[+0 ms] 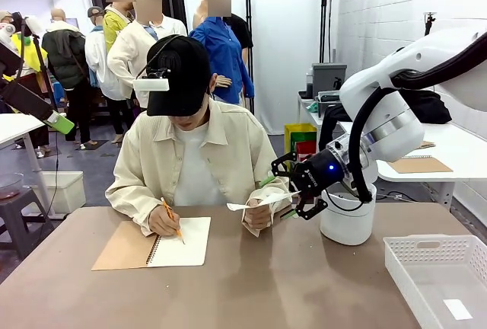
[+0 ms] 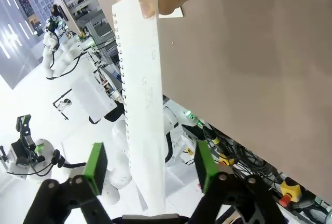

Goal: Sort the paper based on its condition.
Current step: If a person hands you a paper, place it in the Organizing basket , and if it's crumpled, put it in the Trash can.

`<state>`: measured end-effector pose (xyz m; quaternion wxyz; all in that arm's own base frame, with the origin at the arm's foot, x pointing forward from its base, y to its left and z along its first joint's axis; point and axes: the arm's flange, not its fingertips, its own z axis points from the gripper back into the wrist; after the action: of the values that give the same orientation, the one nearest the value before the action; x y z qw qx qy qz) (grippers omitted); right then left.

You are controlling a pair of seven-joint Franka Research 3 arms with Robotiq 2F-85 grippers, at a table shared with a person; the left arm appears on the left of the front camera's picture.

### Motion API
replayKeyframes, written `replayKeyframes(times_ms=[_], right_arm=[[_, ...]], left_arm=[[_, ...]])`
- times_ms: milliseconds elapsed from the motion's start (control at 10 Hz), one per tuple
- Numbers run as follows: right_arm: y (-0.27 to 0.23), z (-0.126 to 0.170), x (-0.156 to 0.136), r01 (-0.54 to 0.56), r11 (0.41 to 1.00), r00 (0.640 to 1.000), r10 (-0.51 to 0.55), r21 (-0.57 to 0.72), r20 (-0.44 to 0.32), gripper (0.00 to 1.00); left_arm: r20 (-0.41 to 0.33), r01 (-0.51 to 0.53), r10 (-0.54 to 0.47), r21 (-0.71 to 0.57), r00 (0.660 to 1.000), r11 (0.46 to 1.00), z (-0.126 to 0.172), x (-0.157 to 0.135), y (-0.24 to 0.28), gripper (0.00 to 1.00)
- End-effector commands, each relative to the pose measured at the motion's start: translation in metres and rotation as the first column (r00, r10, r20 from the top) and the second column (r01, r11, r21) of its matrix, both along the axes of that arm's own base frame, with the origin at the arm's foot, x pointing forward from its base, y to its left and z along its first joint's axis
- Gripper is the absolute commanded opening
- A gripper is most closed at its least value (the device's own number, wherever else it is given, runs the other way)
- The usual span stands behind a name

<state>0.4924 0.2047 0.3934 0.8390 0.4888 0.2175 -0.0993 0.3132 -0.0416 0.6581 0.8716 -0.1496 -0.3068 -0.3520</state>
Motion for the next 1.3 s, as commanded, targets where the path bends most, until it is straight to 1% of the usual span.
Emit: replayKeyframes(times_ms=[0,200,300,700,1200], right_arm=[[0.0029,-0.0036,0.0085,-0.001,0.999,1.000,0.001,0.044,-0.005,0.42],[0.0034,-0.0034,0.0095,0.001,0.999,1.000,0.000,0.036,-0.006,0.04],[0.0042,-0.0038,0.0101,0.002,0.999,1.000,-0.001,0.039,-0.009,0.00],[0.0039,-0.0036,0.0096,-0.006,0.999,1.000,0.006,0.038,-0.006,0.00],[0.0023,0.0051,0.0020,-0.073,0.995,0.997,0.072,0.060,0.025,0.00]], left_arm=[[0.004,-0.001,0.001,-0.003,1.000,1.000,0.0006,-0.0005,0.0002,1.00],[0.004,-0.001,0.001,-0.003,1.000,1.000,0.0006,-0.0005,0.0002,1.00],[0.004,-0.001,0.001,-0.003,1.000,1.000,0.0006,-0.0005,0.0002,1.00],[0.004,-0.001,0.001,-0.003,1.000,1.000,0.0006,-0.0005,0.0002,1.00],[0.004,-0.001,0.001,-0.003,1.000,1.000,0.0006,-0.0005,0.0002,1.00]])
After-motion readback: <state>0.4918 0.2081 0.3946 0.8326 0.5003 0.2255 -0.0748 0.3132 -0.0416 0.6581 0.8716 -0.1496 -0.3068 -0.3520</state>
